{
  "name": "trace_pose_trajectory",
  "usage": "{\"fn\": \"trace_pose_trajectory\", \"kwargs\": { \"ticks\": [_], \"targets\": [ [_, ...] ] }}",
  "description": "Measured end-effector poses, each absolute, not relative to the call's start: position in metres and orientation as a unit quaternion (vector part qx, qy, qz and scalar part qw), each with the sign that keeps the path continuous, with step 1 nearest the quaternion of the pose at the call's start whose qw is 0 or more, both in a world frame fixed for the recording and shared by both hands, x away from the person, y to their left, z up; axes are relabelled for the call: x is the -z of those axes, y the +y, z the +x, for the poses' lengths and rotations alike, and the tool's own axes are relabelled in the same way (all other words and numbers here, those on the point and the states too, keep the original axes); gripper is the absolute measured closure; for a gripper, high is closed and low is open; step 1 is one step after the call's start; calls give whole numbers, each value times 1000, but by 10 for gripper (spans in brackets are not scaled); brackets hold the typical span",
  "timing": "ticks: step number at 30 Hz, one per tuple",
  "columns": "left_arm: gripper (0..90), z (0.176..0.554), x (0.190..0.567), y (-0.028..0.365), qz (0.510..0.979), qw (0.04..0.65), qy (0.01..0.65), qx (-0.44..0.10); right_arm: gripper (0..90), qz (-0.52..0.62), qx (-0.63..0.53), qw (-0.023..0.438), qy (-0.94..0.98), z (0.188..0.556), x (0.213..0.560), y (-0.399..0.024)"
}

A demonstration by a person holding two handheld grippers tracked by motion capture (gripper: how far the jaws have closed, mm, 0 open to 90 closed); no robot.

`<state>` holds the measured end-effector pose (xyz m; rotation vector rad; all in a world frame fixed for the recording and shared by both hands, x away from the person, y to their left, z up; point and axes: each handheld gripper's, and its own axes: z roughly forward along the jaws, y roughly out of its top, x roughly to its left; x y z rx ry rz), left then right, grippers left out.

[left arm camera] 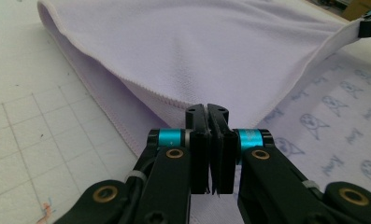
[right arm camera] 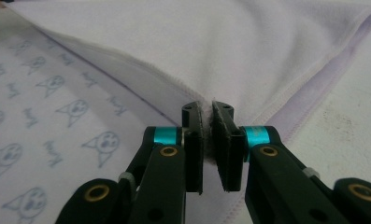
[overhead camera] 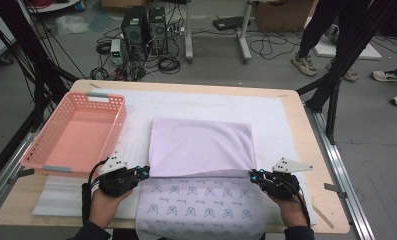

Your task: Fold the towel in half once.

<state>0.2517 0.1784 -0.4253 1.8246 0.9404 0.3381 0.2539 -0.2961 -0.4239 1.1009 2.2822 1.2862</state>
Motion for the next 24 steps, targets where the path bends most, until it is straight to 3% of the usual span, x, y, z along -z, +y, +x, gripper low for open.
{"fn": "trace_pose_trajectory", "kwargs": {
  "ticks": [24],
  "targets": [
    [870, 201, 415, 194, 782, 507, 348, -103, 828, 340, -448, 127, 817, 199, 413, -303]
  ]
}}
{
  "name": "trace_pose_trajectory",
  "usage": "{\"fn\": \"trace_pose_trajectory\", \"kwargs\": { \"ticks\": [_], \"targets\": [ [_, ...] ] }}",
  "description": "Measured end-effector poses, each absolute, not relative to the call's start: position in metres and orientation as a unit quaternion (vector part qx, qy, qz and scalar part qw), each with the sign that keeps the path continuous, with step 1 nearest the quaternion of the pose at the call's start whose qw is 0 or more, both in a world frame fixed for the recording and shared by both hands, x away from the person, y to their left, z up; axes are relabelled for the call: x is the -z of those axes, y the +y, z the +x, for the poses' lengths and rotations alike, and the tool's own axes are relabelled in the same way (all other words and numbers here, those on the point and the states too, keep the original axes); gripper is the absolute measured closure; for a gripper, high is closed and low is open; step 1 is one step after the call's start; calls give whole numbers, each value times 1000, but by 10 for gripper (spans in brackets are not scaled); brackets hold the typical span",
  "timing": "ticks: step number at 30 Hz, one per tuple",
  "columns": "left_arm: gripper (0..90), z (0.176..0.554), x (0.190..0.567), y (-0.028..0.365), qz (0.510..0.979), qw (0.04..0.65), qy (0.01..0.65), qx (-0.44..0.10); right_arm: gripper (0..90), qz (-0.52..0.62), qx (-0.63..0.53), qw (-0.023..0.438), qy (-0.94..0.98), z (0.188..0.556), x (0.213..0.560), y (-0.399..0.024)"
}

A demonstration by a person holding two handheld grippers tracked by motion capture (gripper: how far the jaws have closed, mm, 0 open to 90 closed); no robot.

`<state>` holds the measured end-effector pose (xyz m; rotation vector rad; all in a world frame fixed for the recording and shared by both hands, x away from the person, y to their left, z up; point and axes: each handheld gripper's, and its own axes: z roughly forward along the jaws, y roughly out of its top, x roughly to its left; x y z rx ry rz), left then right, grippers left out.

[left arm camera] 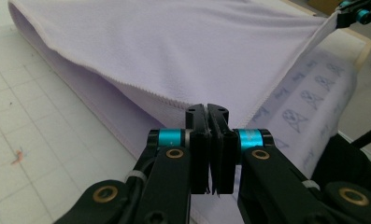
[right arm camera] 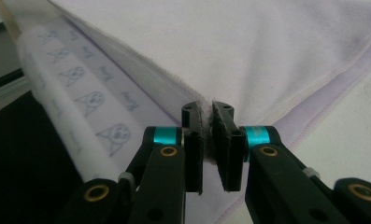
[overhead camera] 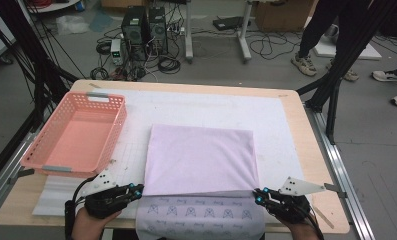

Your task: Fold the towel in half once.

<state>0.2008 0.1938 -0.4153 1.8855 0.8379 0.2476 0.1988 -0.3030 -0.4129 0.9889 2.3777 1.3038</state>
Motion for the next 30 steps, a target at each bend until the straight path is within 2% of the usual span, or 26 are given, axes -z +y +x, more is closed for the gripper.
{"fn": "trace_pose_trajectory", "kwargs": {
  "ticks": [9, 10, 11, 12, 16, 22, 25, 30],
  "targets": [
    [857, 176, 417, 197, 799, 504, 320, -70, 823, 327, -441, 105, 829, 174, 409, -306],
    [790, 178, 419, 198, 797, 505, 323, -71, 810, 327, -438, 103, 831, 174, 410, -307],
    [669, 182, 420, 198, 792, 506, 336, -68, 757, 332, -434, 101, 831, 175, 412, -307],
    [590, 186, 421, 198, 786, 509, 344, -67, 673, 339, -438, 97, 827, 177, 413, -308],
    [464, 207, 417, 198, 764, 525, 365, -90, 567, 357, -461, 107, 805, 186, 411, -311],
    [423, 241, 410, 189, 749, 535, 374, -112, 597, 428, -431, 181, 774, 224, 416, -312],
    [412, 257, 410, 187, 740, 536, 389, -118, 656, 458, -413, 194, 763, 248, 426, -309],
    [398, 278, 415, 183, 736, 529, 404, -124, 673, 477, -387, 203, 763, 283, 439, -300]
  ]
}}
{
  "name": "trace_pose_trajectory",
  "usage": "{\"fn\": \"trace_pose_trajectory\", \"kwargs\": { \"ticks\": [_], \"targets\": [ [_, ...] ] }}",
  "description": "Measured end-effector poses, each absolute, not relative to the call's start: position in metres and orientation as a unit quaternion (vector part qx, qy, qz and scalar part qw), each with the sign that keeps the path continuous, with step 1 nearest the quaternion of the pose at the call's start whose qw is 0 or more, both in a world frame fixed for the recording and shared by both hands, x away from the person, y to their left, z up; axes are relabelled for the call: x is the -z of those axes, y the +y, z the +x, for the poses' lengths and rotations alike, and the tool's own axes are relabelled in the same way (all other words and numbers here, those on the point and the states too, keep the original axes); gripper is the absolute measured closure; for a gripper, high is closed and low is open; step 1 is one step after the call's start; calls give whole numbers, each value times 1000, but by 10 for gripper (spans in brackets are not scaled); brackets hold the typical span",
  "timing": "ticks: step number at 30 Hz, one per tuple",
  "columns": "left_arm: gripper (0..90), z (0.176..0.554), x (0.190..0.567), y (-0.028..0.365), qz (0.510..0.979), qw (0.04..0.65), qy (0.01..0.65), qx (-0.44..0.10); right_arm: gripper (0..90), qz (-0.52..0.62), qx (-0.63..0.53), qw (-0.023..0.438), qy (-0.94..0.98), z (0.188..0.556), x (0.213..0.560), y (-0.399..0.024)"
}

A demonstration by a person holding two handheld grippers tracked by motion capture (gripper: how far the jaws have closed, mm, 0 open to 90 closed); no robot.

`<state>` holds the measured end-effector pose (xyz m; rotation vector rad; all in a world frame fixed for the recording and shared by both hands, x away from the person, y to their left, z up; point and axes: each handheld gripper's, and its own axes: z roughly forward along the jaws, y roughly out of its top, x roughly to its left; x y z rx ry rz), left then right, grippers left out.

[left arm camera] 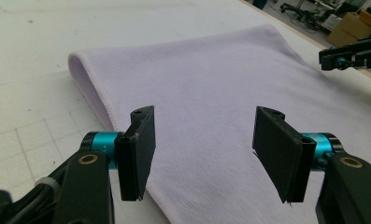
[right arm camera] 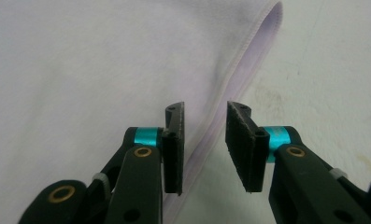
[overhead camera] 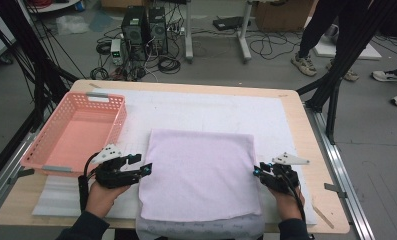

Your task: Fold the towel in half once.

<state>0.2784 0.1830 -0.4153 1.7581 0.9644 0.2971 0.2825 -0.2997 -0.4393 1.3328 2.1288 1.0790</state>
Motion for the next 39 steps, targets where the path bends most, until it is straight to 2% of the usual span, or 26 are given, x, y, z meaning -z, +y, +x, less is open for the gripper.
{"fn": "trace_pose_trajectory", "kwargs": {
  "ticks": [3, 5, 6, 12, 14, 16, 19, 22, 26, 28, 30, 32, 35, 37, 39],
  "targets": [
    [394, 290, 419, 179, 737, 522, 409, -127, 700, 482, -375, 205, 764, 299, 445, -295],
    [393, 298, 420, 177, 735, 521, 416, -126, 781, 476, -368, 204, 772, 307, 449, -293],
    [390, 302, 421, 177, 733, 521, 418, -125, 859, 475, -373, 201, 771, 308, 448, -294],
    [371, 325, 423, 176, 728, 511, 436, -136, 881, 483, -343, 201, 780, 306, 442, -303],
    [367, 333, 424, 176, 727, 506, 442, -144, 847, 486, -336, 192, 784, 308, 438, -301],
    [354, 343, 426, 175, 724, 500, 451, -149, 676, 491, -350, 198, 773, 312, 434, -303],
    [348, 362, 430, 172, 723, 484, 470, -150, 562, 500, -382, 197, 752, 325, 432, -306],
    [355, 377, 437, 170, 717, 471, 492, -147, 530, 511, -374, 191, 750, 339, 437, -304],
    [401, 388, 447, 161, 732, 446, 496, -141, 531, 507, -355, 187, 763, 349, 446, -299],
    [436, 389, 452, 155, 741, 437, 490, -138, 582, 507, -354, 186, 763, 348, 446, -299],
    [448, 386, 452, 149, 755, 424, 474, -161, 655, 506, -357, 180, 765, 348, 446, -300],
    [542, 384, 451, 146, 768, 415, 457, -173, 825, 494, -366, 164, 771, 347, 446, -298],
    [794, 382, 451, 142, 783, 420, 430, -164, 856, 487, -361, 170, 777, 346, 445, -294],
    [826, 383, 452, 144, 775, 426, 442, -151, 866, 492, -368, 158, 773, 347, 446, -297],
    [837, 386, 452, 148, 761, 433, 459, -150, 870, 487, -366, 168, 775, 348, 445, -296]
  ]
}}
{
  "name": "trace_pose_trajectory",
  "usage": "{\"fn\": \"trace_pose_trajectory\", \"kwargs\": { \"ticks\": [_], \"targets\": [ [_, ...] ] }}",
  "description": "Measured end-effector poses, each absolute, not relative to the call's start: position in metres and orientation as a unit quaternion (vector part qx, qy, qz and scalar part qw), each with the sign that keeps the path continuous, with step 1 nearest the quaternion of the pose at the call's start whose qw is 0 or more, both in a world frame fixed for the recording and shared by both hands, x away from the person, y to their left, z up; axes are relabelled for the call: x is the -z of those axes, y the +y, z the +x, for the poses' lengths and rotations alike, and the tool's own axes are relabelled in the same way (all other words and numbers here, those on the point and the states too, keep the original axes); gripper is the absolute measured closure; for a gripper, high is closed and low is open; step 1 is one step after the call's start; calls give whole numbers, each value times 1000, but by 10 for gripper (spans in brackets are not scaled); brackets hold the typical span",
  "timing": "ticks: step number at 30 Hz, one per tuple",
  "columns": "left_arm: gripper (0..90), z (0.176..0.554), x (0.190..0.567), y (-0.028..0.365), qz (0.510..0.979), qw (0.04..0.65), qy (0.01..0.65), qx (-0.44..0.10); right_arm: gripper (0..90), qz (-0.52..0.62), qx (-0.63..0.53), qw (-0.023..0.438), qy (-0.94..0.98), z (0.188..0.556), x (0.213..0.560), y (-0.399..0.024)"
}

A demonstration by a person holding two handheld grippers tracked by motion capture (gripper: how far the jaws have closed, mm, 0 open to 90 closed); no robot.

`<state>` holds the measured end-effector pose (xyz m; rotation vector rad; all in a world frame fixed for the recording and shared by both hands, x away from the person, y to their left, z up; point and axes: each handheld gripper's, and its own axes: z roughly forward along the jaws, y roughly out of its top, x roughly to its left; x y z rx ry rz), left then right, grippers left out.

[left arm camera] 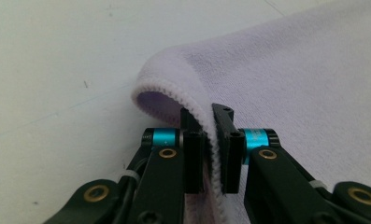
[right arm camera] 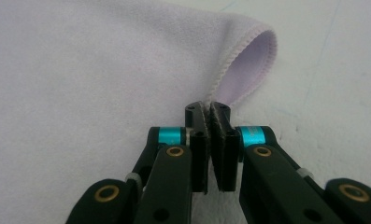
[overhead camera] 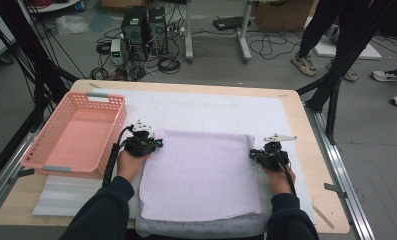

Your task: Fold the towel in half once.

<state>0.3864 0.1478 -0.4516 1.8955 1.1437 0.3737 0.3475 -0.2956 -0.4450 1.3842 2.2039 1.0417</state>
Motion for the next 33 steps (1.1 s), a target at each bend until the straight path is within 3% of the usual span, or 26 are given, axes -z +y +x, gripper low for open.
{"fn": "trace_pose_trajectory", "kwargs": {
  "ticks": [14, 28, 30, 33],
  "targets": [
    [846, 425, 435, 159, 701, 474, 500, -183, 873, 479, -383, 226, 756, 390, 431, -286],
    [834, 450, 425, 155, 697, 480, 490, -210, 870, 505, -389, 243, 731, 426, 429, -279],
    [779, 450, 427, 153, 699, 479, 489, -204, 856, 511, -395, 234, 727, 427, 432, -279],
    [565, 449, 426, 154, 700, 478, 494, -193, 729, 516, -397, 228, 724, 427, 433, -279]
  ]
}}
